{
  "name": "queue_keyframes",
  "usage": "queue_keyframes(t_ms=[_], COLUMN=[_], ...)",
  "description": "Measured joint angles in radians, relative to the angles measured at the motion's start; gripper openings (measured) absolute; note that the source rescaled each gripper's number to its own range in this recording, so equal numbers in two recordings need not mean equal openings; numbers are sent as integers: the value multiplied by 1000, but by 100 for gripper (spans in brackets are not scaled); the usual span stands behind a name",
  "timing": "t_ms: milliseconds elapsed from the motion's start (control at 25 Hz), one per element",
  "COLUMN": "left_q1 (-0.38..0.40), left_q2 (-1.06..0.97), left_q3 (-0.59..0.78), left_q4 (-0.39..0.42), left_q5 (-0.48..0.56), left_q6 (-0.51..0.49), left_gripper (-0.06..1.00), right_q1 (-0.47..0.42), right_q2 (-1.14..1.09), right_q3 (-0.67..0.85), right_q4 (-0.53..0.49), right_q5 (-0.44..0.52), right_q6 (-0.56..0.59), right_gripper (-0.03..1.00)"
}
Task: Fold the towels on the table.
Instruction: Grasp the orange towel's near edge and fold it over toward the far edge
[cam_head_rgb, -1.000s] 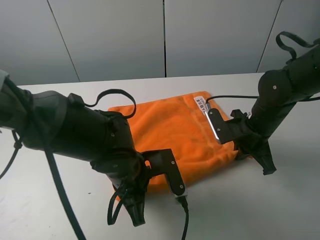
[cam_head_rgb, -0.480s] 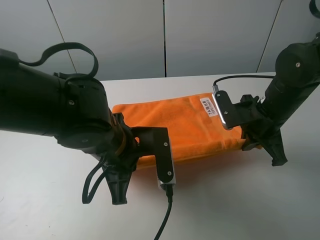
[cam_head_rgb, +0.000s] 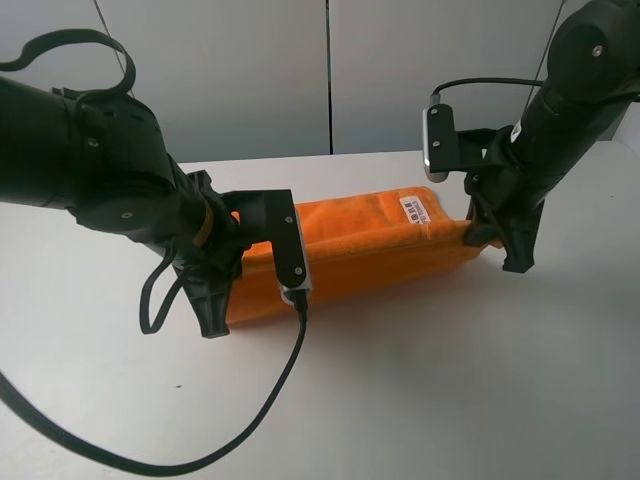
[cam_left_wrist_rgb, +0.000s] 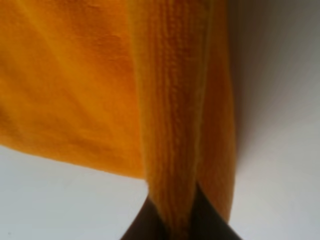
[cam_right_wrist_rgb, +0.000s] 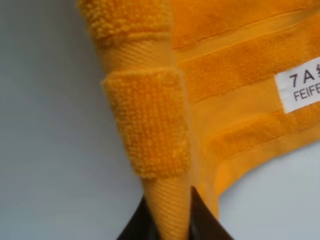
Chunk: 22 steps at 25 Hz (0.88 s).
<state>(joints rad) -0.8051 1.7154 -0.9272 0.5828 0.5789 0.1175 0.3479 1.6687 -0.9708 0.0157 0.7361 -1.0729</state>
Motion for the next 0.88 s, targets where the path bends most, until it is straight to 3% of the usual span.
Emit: queue_keyframes(t_ms=[280,880], left_q1=[19,143], left_q2=[0,88], left_q3=[-9,-18], left_q4=[260,398], left_q5=[-56,-207], left_q6=[-184,-414], left_gripper=[0,0], right_q1=[0,10], right_q2=[16,152], right_q3=[-2,-36], right_q4=[-82,-326], right_q5=[-65,-314], right_q6=[20,33], right_gripper=[0,0])
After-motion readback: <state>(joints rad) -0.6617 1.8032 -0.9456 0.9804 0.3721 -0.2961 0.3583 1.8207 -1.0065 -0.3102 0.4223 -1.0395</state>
